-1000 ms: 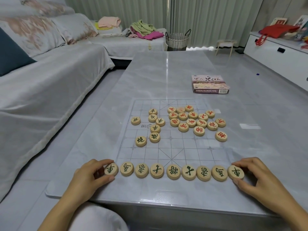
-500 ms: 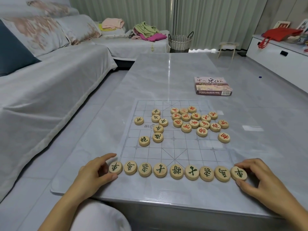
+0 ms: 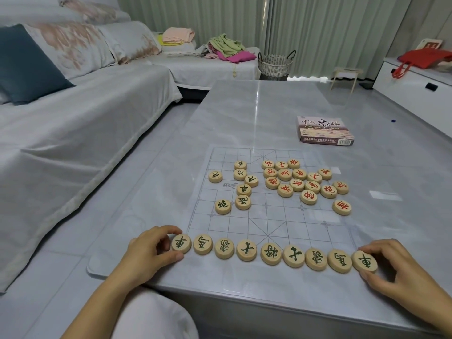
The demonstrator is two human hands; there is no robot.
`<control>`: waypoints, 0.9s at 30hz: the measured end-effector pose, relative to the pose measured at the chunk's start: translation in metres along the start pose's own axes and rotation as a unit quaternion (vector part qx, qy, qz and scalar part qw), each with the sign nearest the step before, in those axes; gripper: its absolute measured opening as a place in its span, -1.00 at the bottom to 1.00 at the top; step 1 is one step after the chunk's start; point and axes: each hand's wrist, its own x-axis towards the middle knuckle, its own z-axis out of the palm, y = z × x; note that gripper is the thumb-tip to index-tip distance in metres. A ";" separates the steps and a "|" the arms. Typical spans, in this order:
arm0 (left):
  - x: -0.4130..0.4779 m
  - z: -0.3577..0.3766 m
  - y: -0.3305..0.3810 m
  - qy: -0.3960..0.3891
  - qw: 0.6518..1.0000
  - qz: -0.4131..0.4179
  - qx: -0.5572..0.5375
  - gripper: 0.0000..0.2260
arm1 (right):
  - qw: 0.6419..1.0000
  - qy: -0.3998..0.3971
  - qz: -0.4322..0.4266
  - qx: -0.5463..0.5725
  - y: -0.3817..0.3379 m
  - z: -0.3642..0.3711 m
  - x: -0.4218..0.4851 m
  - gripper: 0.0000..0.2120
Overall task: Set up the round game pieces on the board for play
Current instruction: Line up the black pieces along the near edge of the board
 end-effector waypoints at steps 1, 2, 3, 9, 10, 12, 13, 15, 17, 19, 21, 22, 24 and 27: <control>0.000 0.000 -0.001 -0.002 1.000 -0.003 0.002 -0.56 | 1.000 -0.003 0.006 -0.002 -0.002 0.000 0.000 -0.61; -0.001 -0.001 -0.001 -0.005 1.000 -0.010 0.005 -0.56 | 1.000 -0.002 0.008 -0.004 -0.002 0.000 0.000 -0.60; -0.001 -0.003 0.000 -0.010 1.000 -0.019 0.007 -0.57 | 1.000 0.001 0.004 -0.006 -0.001 0.001 0.000 -0.55; 0.018 -0.010 0.018 0.024 0.996 -0.072 -0.047 -0.64 | 1.000 -0.009 0.015 -0.004 -0.001 -0.001 0.000 -0.39; 0.026 -0.010 0.027 0.041 0.997 -0.065 -0.032 -0.67 | 1.000 -0.019 0.022 -0.002 -0.003 -0.003 0.000 -0.42; 0.043 -0.008 0.048 0.055 0.998 -0.034 0.015 -0.69 | 0.998 -0.039 0.053 0.018 -0.005 -0.007 0.002 -0.45; 0.053 -0.008 0.059 0.056 0.998 -0.014 0.023 -0.71 | 0.997 -0.041 0.060 0.028 -0.004 -0.008 0.002 -0.39; 0.071 -0.004 0.080 0.045 0.999 0.022 0.020 -0.73 | 0.998 -0.017 0.061 0.031 -0.003 -0.012 0.004 -0.35; 0.084 0.007 0.092 0.011 0.998 0.044 0.047 -0.68 | 0.999 0.026 0.040 0.015 -0.010 -0.016 0.011 -0.43; 0.093 0.023 0.092 -0.035 0.992 0.059 0.109 -0.61 | 0.998 0.053 0.016 -0.013 -0.031 -0.017 0.026 -0.68; 0.097 0.034 0.089 -0.079 0.981 0.061 0.168 -0.55 | 0.999 0.035 0.000 -0.039 -0.055 -0.009 0.054 -0.83; 0.099 0.035 0.087 -0.095 0.976 0.060 0.187 -0.53 | 0.999 0.004 -0.010 -0.049 -0.072 -0.001 0.071 -0.81; 0.103 0.035 0.085 -0.102 0.973 0.059 0.201 -0.54 | 0.995 -0.043 -0.046 -0.076 -0.104 0.020 0.105 -0.80; 0.104 0.031 0.083 -0.085 0.977 0.051 0.188 -0.60 | 0.984 -0.089 -0.084 -0.128 -0.142 0.059 0.146 -0.64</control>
